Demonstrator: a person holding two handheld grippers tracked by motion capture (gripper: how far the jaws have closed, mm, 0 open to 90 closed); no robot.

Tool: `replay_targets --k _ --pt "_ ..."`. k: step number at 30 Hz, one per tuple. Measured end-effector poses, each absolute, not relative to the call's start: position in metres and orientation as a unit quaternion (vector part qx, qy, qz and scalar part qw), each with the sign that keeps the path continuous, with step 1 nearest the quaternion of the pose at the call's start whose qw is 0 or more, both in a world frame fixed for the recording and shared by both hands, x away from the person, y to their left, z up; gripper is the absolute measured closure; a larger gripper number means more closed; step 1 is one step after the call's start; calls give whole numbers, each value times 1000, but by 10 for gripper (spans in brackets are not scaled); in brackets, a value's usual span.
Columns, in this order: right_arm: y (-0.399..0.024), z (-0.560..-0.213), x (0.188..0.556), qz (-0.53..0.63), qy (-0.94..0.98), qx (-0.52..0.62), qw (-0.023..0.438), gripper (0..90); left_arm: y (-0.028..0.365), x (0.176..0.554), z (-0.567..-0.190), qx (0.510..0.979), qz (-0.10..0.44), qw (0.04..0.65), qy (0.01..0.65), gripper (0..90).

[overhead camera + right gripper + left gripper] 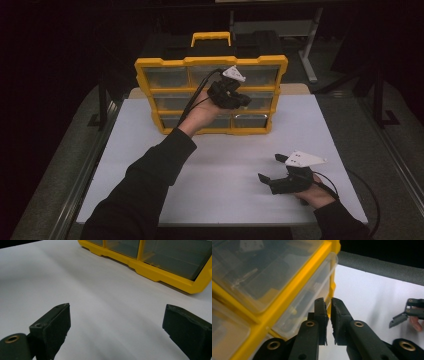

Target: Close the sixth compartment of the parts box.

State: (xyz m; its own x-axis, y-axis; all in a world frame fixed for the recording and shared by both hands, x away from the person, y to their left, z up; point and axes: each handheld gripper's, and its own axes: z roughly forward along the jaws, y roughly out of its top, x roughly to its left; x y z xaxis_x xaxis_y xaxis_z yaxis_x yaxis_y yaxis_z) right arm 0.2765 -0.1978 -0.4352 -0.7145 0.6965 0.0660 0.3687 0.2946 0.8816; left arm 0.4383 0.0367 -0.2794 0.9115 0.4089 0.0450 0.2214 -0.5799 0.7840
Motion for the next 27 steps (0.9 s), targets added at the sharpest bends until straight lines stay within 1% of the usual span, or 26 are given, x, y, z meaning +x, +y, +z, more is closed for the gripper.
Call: replay_targets --k 6,15,22,27 --pt "-198 -435 277 487 786 340 168 74 46 425 -283 883 92 427 172 659" --pt "-196 -435 276 484 789 339 169 74 66 407 -290 879 79 438 171 494" --pt "-195 -436 277 482 791 337 170 74 87 395 -300 876 77 440 183 388" --pt "-195 -436 277 481 792 336 169 74 99 388 -309 873 77 443 188 338"
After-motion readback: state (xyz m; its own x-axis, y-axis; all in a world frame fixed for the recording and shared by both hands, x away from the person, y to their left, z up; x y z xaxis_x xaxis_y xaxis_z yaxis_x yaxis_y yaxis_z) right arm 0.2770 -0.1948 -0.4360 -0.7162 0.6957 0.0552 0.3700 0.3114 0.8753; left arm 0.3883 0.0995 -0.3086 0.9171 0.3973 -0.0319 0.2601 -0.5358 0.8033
